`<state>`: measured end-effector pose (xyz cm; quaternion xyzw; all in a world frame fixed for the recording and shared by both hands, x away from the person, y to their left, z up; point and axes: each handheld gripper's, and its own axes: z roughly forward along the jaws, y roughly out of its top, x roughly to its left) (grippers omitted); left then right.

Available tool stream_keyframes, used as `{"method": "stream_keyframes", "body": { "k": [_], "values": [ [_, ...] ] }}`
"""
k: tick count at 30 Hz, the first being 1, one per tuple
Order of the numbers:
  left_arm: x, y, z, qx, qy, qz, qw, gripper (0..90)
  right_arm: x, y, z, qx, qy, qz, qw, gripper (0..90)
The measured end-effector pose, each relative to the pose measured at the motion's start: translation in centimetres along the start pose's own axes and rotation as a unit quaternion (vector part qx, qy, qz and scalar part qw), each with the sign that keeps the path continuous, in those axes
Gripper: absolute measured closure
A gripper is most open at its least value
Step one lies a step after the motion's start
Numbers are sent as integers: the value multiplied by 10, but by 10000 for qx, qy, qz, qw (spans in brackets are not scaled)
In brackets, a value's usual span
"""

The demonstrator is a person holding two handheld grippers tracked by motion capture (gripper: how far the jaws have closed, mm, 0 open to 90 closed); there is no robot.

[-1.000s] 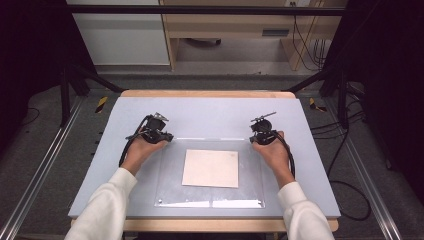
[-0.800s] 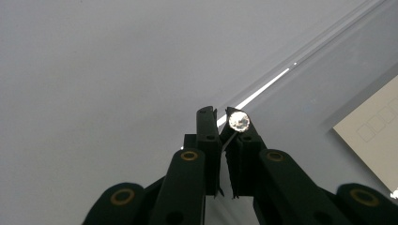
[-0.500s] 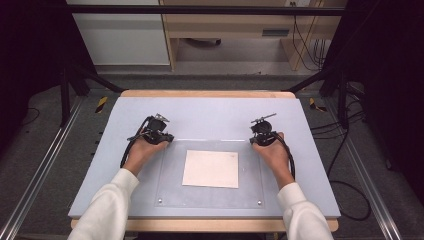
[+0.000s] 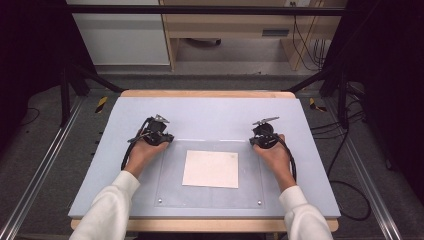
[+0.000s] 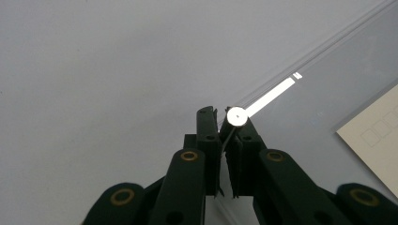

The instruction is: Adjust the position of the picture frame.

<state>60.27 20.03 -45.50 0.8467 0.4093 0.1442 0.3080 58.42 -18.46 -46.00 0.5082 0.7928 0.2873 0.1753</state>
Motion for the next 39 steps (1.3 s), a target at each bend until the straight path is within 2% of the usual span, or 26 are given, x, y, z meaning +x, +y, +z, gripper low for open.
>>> {"method": "stream_keyframes", "body": {
  "k": [3,7,8,9,10,12,13,14,15,16,17,18,20,22,23,24,26,28,29,30,31,34,36,37,39],
  "values": [
    [-1,-1,0,-49,30,-11,10000,837,0,0,0,-26,-13,-5,10000,848],
    [-2,-3,-1,-76,121,51,9999,816,0,-1,-6,-233,-20,-7,9997,801],
    [-3,-4,-2,-110,212,103,9997,779,0,-2,-11,-356,-34,-75,9993,778],
    [-3,-4,-3,-132,281,147,9994,779,0,-2,-11,-356,-34,-75,9993,778],
    [-4,-5,-3,-162,316,149,9993,722,0,-4,-15,-480,-40,-112,9988,755],
    [-3,-7,-8,-350,359,156,9986,697,0,-5,-18,-556,-61,-158,9983,748],
    [-3,-7,-10,-452,387,152,9981,602,-1,-9,-22,-721,-89,-195,9972,721],
    [-3,-8,-12,-538,448,143,9974,602,-1,-9,-22,-721,-89,-195,9972,721],
    [-5,-9,-18,-781,541,100,9954,511,0,-11,-26,-870,-103,-242,9959,688],
    [-5,-9,-18,-781,541,100,9954,477,0,-11,-26,-870,-103,-242,9959,688],
    [-6,-10,-22,-951,570,31,9938,477,1,-13,-27,-957,-159,-272,9949,671],
    [-6,-11,-24,-1038,589,1,9929,416,1,-15,-29,-1070,-183,-278,9937,655],
    [-8,-13,-28,-1164,579,-80,9915,355,2,-16,-30,-1162,-203,-270,9926,629],
    [-11,-16,-33,-1365,574,-153,9888,301,3,-18,-31,-1287,-239,-252,9911,615],
    [-12,-18,-35,-1440,617,-173,9875,219,5,-19,-31,-1378,-269,-254,9898,587],
    [-14,-20,-36,-1488,625,-198,9867,188,6,-19,-32,-1436,-294,-258,9889,587],
    [-15,-22,-37,-1615,566,-208,9850,155,7,-20,-32,-1478,-321,-268,9881,554],
    [-17,-24,-38,-1691,585,-99,9838,109,8,-20,-32,-1500,-324,-311,9877,544],
    [-19,-25,-38,-1727,586,-115,9832,105,9,-20,-31,-1499,-356,-364,9874,538],
    [-20,-25,-40,-1724,653,-35,9829,112,10,-20,-30,-1531,-410,-395,9866,540],
    [-21,-26,-40,-1773,736,15,9814,112,10,-20,-30,-1531,-410,-395,9866,540],
    [-24,-28,-40,-1824,720,-14,9806,172,11,-19,-30,-1530,-472,-428,9862,565],
    [-25,-30,-38,-1841,782,-20,9798,225,11,-20,-30,-1542,-470,-407,9861,587],
    [-25,-31,-37,-1810,805,-33,9802,259,12,-20,-29,-1542,-478,-383,9861,629],
    [-24,-33,-35,-1847,873,-137,9788,286,12,-19,-28,-1542,-485,-426,9859,642]
  ]
}}
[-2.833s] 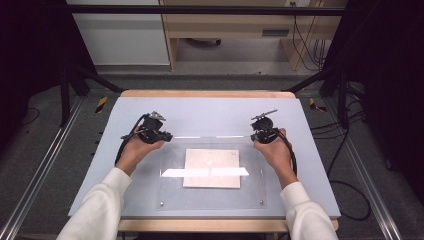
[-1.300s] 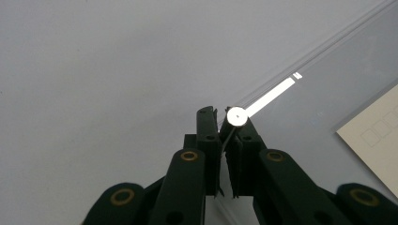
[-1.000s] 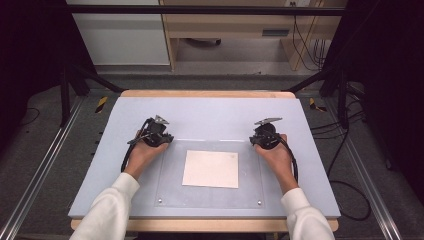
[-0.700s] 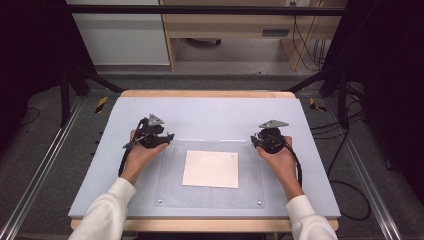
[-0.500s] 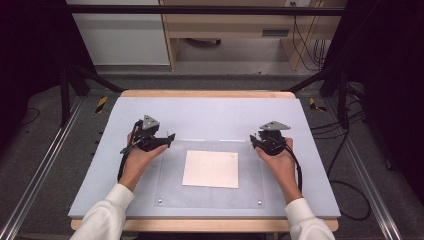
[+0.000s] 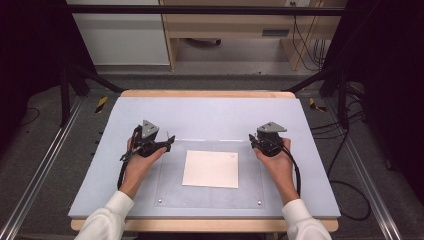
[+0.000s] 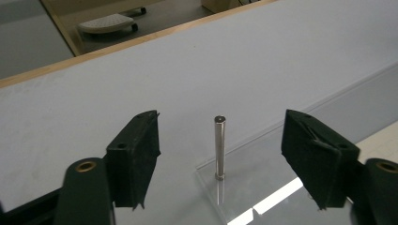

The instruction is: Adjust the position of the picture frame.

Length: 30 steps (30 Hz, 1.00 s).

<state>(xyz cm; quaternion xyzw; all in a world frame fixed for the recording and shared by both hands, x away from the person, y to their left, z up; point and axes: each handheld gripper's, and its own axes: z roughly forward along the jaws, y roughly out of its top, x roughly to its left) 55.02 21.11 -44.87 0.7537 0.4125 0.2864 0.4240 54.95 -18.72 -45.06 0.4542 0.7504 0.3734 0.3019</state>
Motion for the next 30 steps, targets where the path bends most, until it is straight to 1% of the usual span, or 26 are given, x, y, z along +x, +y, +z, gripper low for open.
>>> {"method": "stream_keyframes", "body": {
  "k": [3,5,6,8,10,11,12,13,15,16,18,19,20,22,23,27,30],
  "values": [
    [1,-2,1,22,53,-29,10000,380,2,1,1,-40,-29,-28,10000,705],
    [0,-2,2,37,84,11,10000,471,2,2,2,-38,-27,-23,10000,753],
    [0,-2,2,59,135,14,9999,509,3,2,2,-39,-41,-34,10000,770],
    [-1,-2,3,33,128,-14,9999,580,3,3,2,-47,-92,6,9999,797],
    [-2,-2,4,33,146,-10,9999,612,2,2,2,-44,-97,43,9999,822],
    [-2,-2,4,33,119,-42,9999,615,1,2,2,-32,-96,29,9999,829],
    [-2,-1,5,38,87,-61,9999,647,1,3,2,-44,-86,65,9999,838],
    [-3,-1,7,41,83,-63,9999,656,1,3,2,-44,-86,65,9999,838],
    [-5,-1,11,104,129,16,9999,666,1,3,2,-34,-65,86,9999,845],
    [-5,-1,13,131,145,48,9998,707,1,4,3,-37,-80,96,9999,845],
    [-6,-2,15,141,192,46,9997,724,2,4,3,-26,-86,114,9999,848],
    [-5,-2,16,146,179,30,9997,788,2,4,3,-33,-67,131,9999,850],
    [-5,-2,16,149,169,8,9997,788,2,4,3,-33,-67,131,9999,850],
    [-6,-2,17,167,162,15,9997,821,1,4,3,-22,-64,140,9999,852],
    [-6,-2,17,168,183,32,9997,824,1,5,3,-9,-46,150,9999,853],
    [-5,-1,16,207,159,-84,9996,836,1,7,4,34,-3,159,9999,855],
    [-5,-1,15,218,165,-96,9996,837,0,7,4,48,15,159,9999,855]
  ]
}}
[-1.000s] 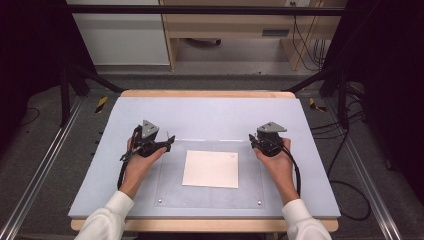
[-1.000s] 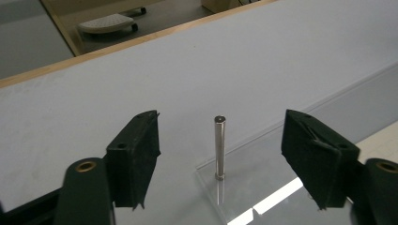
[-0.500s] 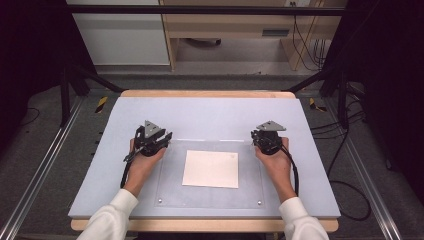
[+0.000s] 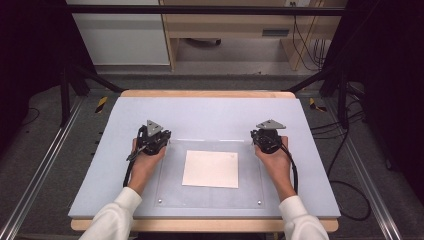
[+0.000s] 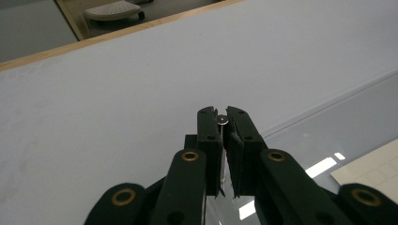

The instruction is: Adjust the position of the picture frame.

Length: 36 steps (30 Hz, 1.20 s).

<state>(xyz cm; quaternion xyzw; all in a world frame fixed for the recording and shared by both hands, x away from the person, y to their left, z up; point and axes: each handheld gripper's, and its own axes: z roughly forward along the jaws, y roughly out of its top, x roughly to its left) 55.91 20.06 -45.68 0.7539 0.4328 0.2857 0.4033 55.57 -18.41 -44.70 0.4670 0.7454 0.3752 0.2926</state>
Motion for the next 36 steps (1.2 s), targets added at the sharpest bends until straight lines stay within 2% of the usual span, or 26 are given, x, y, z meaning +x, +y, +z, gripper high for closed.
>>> {"method": "stream_keyframes", "body": {
  "k": [6,12,15,28,31,36],
  "values": [
    [0,1,-1,46,0,-11,10000,838,0,2,1,50,32,-28,10000,856],
    [-1,3,-1,-46,26,52,10000,810,-1,3,1,87,37,-54,9999,855],
    [1,4,-1,30,5,60,10000,836,-1,3,1,98,27,-50,9999,855],
    [0,8,-1,160,10,40,9999,841,0,5,4,87,23,-41,10000,851],
    [0,10,-1,239,30,31,9997,839,0,6,4,149,18,-80,9999,853],
    [3,15,0,440,-91,-59,9990,845,0,12,5,395,52,-6,9992,857]
  ]
}}
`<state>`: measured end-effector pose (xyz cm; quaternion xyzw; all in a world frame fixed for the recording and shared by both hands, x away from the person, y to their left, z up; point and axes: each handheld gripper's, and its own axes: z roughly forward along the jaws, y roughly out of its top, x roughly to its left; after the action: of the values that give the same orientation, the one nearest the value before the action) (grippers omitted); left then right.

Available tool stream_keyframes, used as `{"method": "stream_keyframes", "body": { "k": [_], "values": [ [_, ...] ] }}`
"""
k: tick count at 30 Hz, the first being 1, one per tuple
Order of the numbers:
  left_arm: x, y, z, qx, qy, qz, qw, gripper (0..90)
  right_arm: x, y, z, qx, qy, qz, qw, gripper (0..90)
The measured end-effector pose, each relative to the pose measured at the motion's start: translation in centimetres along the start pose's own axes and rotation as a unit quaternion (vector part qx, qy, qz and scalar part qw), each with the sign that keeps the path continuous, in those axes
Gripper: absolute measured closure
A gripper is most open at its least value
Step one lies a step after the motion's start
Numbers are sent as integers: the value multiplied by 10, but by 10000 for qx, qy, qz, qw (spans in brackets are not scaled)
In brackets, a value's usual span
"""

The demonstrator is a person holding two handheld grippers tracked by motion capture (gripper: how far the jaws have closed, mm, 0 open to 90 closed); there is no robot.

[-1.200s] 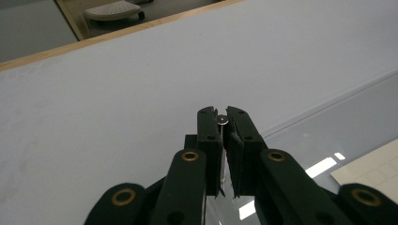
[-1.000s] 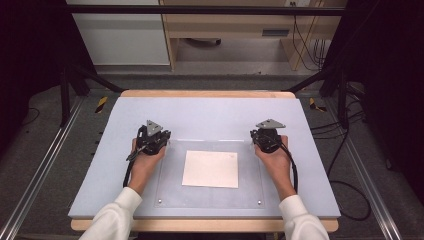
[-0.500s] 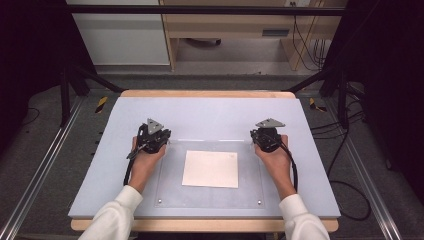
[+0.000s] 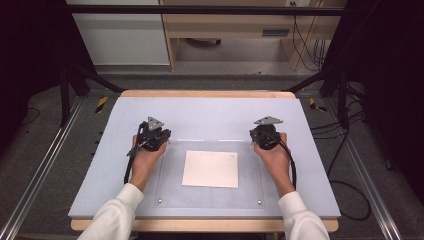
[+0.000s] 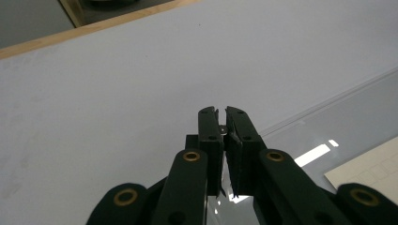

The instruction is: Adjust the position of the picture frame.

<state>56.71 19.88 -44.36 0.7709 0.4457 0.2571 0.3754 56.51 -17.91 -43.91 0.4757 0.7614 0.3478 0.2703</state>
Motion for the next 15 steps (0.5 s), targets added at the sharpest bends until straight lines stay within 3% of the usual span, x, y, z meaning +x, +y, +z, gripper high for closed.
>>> {"method": "stream_keyframes", "body": {
  "k": [4,15],
  "values": [
    [3,2,0,87,-121,-69,9999,849,-2,5,1,206,54,16,9998,859],
    [5,13,2,483,-202,-46,9986,851,-4,14,3,539,124,77,9984,862]
  ]
}}
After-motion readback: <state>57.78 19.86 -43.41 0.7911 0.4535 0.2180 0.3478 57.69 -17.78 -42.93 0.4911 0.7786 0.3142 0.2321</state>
